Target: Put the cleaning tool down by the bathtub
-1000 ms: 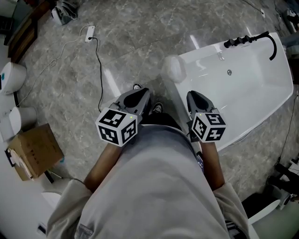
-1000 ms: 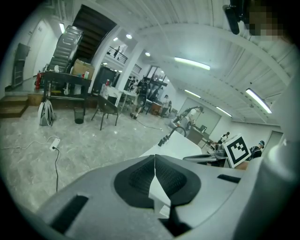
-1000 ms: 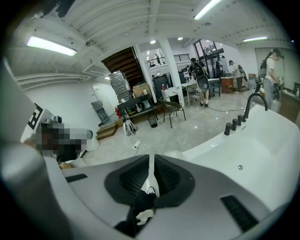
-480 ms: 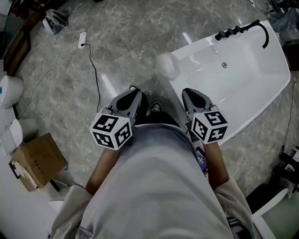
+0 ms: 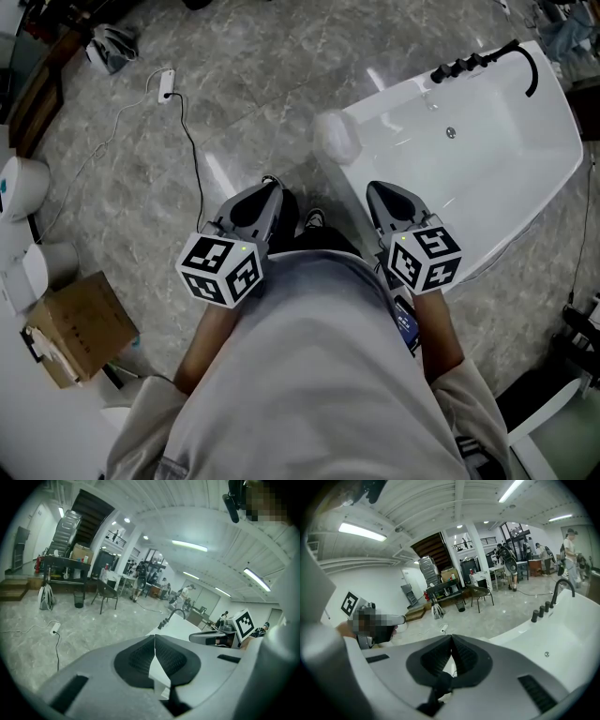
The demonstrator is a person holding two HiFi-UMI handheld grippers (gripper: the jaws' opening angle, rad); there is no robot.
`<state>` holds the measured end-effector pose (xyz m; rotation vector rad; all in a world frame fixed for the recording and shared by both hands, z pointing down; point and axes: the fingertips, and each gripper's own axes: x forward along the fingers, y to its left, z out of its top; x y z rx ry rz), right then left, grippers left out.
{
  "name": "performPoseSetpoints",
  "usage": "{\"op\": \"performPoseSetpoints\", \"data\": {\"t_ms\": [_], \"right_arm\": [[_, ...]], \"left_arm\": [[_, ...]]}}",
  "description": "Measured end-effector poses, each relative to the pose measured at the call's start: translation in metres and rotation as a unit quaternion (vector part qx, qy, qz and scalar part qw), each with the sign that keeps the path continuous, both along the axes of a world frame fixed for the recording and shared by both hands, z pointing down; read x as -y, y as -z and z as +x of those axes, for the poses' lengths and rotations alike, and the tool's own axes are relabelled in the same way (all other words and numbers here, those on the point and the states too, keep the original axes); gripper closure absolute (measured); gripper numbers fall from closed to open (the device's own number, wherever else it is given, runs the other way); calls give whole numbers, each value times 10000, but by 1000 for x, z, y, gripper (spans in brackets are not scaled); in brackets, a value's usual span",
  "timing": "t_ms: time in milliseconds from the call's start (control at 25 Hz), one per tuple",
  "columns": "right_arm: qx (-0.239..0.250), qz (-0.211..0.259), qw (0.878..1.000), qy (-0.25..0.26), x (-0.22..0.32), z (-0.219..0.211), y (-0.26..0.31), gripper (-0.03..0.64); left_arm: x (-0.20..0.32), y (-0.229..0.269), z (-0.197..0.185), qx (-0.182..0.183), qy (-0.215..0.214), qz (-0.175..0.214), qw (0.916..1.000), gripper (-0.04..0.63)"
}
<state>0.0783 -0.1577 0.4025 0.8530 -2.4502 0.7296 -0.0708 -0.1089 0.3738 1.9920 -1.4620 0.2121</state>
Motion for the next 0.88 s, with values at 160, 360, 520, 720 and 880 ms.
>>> {"op": "performPoseSetpoints", "data": {"t_ms": [160,360,520,720,880], "right_arm": [[-74,-45,10000,28,-2,2,-3,606],[-174,-64,9998,47,-4,6,-7,606],[-186,-67,9998,87,-5,7,-7,606],[-176,-39,9995,257,-12,3,-6,606],[-294,-44,9991,313,-15,4,-11,606]], "left_arm": [[-1,0,1,-12,-3,14,10000,586],[-2,-2,5,-48,-21,-9,10000,586],[-4,-3,6,-62,-26,-31,10000,586],[-7,-5,7,-184,-5,-97,9998,586],[-8,-7,9,-200,-14,-110,9997,586]]}}
